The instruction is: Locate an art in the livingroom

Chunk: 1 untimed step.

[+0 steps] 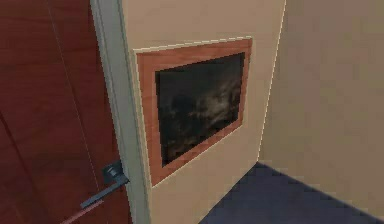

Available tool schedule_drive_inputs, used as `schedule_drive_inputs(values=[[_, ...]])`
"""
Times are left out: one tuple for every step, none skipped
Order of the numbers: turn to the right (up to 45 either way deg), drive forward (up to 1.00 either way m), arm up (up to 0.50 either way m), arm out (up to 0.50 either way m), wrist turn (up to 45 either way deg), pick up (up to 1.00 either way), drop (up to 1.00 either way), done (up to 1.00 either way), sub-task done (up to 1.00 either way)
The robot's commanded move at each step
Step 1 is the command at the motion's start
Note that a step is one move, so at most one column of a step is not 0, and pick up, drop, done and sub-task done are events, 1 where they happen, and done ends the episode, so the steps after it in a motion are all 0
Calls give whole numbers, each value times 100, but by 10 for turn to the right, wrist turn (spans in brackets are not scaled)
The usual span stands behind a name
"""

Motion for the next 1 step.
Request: schedule_drive_inputs(values=[[0,0,0,0,0,0,0,100,0]])
